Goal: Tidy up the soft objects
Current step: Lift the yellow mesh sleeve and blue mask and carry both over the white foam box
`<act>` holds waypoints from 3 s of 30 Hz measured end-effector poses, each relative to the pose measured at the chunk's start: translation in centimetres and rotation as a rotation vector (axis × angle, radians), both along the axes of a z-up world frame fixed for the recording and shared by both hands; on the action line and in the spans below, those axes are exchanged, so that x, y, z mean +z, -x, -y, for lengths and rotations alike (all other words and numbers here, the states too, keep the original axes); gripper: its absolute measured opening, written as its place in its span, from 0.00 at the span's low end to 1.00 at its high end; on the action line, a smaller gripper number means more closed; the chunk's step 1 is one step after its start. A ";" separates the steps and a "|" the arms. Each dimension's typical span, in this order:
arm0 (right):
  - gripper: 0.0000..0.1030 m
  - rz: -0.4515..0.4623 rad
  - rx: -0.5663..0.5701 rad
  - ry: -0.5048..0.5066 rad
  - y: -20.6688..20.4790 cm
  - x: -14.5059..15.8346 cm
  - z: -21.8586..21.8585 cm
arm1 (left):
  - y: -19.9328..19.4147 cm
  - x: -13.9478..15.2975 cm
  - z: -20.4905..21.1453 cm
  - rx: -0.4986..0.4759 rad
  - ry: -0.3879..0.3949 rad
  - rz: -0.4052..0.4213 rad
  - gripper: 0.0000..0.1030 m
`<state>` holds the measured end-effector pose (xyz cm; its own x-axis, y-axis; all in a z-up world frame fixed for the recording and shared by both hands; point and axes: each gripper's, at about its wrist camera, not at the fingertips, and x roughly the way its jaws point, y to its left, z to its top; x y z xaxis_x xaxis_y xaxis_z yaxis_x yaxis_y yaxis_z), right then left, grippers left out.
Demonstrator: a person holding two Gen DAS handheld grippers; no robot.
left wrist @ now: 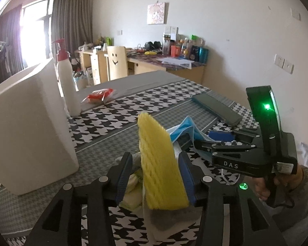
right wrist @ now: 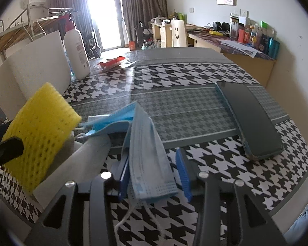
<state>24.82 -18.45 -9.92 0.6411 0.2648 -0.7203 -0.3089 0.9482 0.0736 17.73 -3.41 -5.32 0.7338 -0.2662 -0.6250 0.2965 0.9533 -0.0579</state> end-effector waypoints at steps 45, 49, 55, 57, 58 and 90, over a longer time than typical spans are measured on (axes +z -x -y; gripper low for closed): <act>0.07 0.182 -0.054 -0.131 3.9 7.7 2.0 | 4.2 6.0 -2.3 0.070 0.045 0.166 0.10; 0.07 0.207 -0.048 -0.146 4.3 8.8 1.8 | 4.5 6.5 -3.1 0.105 0.047 0.180 0.10; 0.07 0.232 -0.030 -0.165 4.3 10.3 1.2 | 4.3 7.5 -4.3 0.156 0.034 0.196 0.10; 0.07 0.238 -0.019 -0.170 4.2 10.6 0.7 | 4.1 7.8 -4.6 0.167 0.035 0.197 0.10; 0.07 0.242 -0.012 -0.171 4.1 10.8 0.5 | 3.8 8.0 -4.6 0.169 0.031 0.197 0.10; 0.07 0.330 0.059 -0.183 1.3 15.8 -3.0 | 0.6 14.2 -7.2 0.247 -0.008 0.317 0.10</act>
